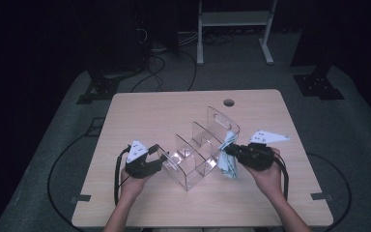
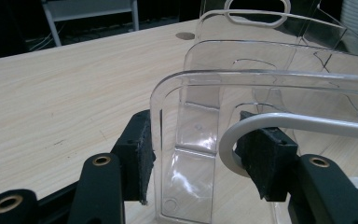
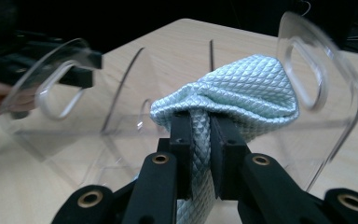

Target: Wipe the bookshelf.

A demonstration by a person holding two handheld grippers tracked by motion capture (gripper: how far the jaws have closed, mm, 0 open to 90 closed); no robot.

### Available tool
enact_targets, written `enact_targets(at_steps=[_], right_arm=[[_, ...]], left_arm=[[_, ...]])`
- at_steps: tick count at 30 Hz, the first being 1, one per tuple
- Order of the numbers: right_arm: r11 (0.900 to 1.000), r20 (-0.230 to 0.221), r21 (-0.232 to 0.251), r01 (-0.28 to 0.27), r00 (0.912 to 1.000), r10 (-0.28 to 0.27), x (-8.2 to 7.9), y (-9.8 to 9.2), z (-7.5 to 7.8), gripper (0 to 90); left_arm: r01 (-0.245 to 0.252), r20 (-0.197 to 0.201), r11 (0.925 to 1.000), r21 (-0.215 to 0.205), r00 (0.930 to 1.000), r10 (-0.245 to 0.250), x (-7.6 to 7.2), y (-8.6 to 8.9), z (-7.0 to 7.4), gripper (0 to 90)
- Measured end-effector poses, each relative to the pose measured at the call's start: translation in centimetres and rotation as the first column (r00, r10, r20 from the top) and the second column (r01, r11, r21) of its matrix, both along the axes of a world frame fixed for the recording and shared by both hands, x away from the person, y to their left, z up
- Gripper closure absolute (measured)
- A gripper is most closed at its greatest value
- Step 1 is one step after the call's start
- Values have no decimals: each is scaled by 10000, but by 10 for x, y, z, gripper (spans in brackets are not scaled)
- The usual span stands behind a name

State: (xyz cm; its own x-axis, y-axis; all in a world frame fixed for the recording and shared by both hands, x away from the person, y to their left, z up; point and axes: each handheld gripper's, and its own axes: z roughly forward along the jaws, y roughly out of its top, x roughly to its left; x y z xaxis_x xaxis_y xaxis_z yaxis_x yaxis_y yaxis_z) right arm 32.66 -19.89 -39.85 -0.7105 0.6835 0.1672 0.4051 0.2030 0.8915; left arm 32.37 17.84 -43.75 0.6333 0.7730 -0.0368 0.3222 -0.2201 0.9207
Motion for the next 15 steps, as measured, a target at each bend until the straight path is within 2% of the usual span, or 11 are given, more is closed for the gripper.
enact_targets(at_steps=[2, 7, 11, 15], right_arm=[[9998, -63, -214, 18, 10000, -20, 13, 5, 4, 801], [9997, -403, -233, -75, 9992, 66, 35, 10, 7, 800], [10000, -650, -43, -81, 9979, 78, 35, 8, 5, 805], [9995, -651, -291, -133, 9978, 114, 28, 5, 5, 809]], left_arm=[[5, 13, 10000, 3, 10000, -5, 0, 0, 0, 466], [122, -60, 9999, -21, 9999, -122, 1, 1, 1, 464], [156, -74, 9999, 6, 9999, -156, 1, 1, 1, 462], [129, -81, 9999, 38, 9999, -129, 1, 1, 2, 460]])
